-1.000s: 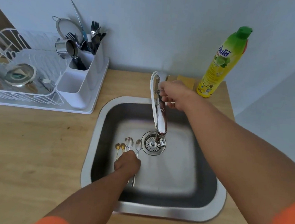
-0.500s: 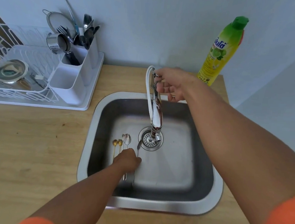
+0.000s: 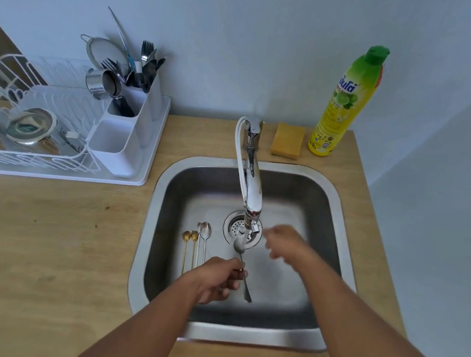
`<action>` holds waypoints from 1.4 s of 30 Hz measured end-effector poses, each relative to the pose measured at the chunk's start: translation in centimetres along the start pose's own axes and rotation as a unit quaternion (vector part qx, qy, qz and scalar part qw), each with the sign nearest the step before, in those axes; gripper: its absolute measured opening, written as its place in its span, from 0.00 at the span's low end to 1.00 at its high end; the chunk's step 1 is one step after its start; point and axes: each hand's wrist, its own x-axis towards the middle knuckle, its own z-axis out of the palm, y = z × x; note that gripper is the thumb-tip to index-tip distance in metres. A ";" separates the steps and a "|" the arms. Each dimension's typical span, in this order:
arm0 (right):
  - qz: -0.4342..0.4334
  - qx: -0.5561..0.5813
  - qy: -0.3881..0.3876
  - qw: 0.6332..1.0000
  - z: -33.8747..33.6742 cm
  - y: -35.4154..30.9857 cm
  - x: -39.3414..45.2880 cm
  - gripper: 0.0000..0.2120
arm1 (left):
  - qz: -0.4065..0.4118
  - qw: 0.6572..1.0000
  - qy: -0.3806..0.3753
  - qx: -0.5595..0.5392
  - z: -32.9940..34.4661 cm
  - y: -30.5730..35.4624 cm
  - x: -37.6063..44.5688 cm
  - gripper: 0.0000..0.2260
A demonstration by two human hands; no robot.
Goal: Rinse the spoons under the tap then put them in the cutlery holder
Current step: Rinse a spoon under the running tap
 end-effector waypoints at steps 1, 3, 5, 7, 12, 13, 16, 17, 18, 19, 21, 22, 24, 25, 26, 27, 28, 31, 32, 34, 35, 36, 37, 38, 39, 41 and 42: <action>0.026 -0.011 -0.044 0.999 1.4 1.0 -0.3 0.15 | 0.003 1.000 -0.010 -0.005 0.1 -0.2 -0.1 0.10; 0.062 0.015 -0.111 0.992 3.4 2.2 -1.0 0.13 | 0.009 1.000 -0.024 -0.008 0.2 -0.7 -0.2 0.10; 0.070 0.065 -0.134 0.986 4.5 2.6 -1.3 0.13 | 0.015 0.999 -0.027 -0.011 0.5 -1.2 -0.2 0.11; 0.062 0.103 -0.130 0.984 4.9 2.3 -1.4 0.12 | 0.023 0.999 -0.027 -0.010 0.7 -1.5 -0.4 0.14; 0.047 0.145 -0.085 0.985 4.8 1.4 -0.9 0.08 | 0.076 0.993 0.050 0.076 -0.4 -0.7 -0.8 0.13; 0.043 0.144 -0.080 0.985 4.8 1.3 -0.9 0.09 | 0.100 0.988 0.085 0.080 -0.5 -0.2 -0.5 0.12; 0.018 0.116 -0.064 0.991 4.9 1.3 -0.8 0.10 | 0.173 0.973 0.136 0.069 -0.2 1.3 0.7 0.10; 0.004 0.101 -0.058 0.993 5.0 1.3 -0.8 0.11 | 0.185 0.970 0.136 0.078 0.1 1.7 1.1 0.10; -0.009 0.084 -0.052 0.995 5.1 1.4 -0.8 0.12 | 0.192 0.969 0.133 0.085 0.4 2.0 1.5 0.11; -0.022 0.066 -0.046 0.997 5.3 1.4 -0.8 0.13 | 0.198 0.968 0.131 0.083 0.8 2.2 1.9 0.12; -0.039 0.039 -0.039 0.998 5.5 1.5 -0.8 0.14 | 0.207 0.965 0.147 0.059 1.4 2.3 2.7 0.11; -0.041 0.036 -0.039 0.998 5.6 1.6 -0.9 0.14 | 0.211 0.962 0.166 0.047 1.6 2.3 3.1 0.11; -0.041 0.049 -0.044 0.997 5.7 1.9 -1.1 0.14 | 0.217 0.953 0.209 0.030 2.0 2.3 3.8 0.12; -0.042 0.055 -0.046 0.997 5.7 2.1 -1.2 0.12 | 0.216 0.949 0.228 0.021 2.1 2.4 4.1 0.14; -0.045 0.059 -0.043 0.996 5.7 2.3 -1.2 0.11 | 0.212 0.947 0.240 0.010 2.3 2.5 4.2 0.15; -0.048 0.065 -0.034 0.996 5.7 2.5 -1.2 0.10 | 0.208 0.947 0.244 -0.002 2.5 2.5 4.3 0.16; -0.047 0.073 -0.021 0.996 5.7 2.7 -1.2 0.10 | 0.204 0.949 0.241 -0.018 2.7 2.5 4.3 0.17; -0.043 0.099 0.004 0.994 5.8 2.9 -1.1 0.10 | 0.195 0.957 0.200 -0.080 3.0 1.9 4.1 0.18; -0.046 0.101 0.008 0.994 5.8 2.9 -1.1 0.11 | 0.193 0.960 0.181 -0.096 2.9 1.7 4.0 0.17; -0.053 0.103 0.013 0.993 6.0 3.1 -1.1 0.10 | 0.191 0.963 0.148 -0.120 2.7 1.2 3.9 0.13; -0.055 0.106 0.016 0.993 6.1 3.2 -1.1 0.10 | 0.190 0.963 0.139 -0.130 2.5 1.0 4.0 0.10; -0.058 0.110 0.017 0.992 6.2 3.4 -1.1 0.10 | 0.187 0.963 0.134 -0.137 2.3 0.8 4.0 0.08; -0.062 0.116 0.016 0.991 6.4 3.6 -1.2 0.10 | 0.183 0.964 0.133 -0.140 2.1 0.8 4.0 0.06; -0.066 0.122 0.015 0.990 6.5 3.8 -1.3 0.10 | 0.181 0.964 0.135 -0.139 2.0 0.8 4.0 0.05; -0.070 0.128 0.013 0.989 6.6 4.0 -1.4 0.09 | 0.179 0.964 0.139 -0.136 1.9 0.9 4.0 0.05; -0.077 0.135 0.011 0.988 6.5 4.3 -1.5 0.09 | 0.176 0.964 0.154 -0.130 2.0 1.1 3.8 0.06; -0.082 0.135 0.010 0.987 6.4 4.4 -1.6 0.09 | 0.175 0.962 0.165 -0.128 2.1 1.2 3.8 0.06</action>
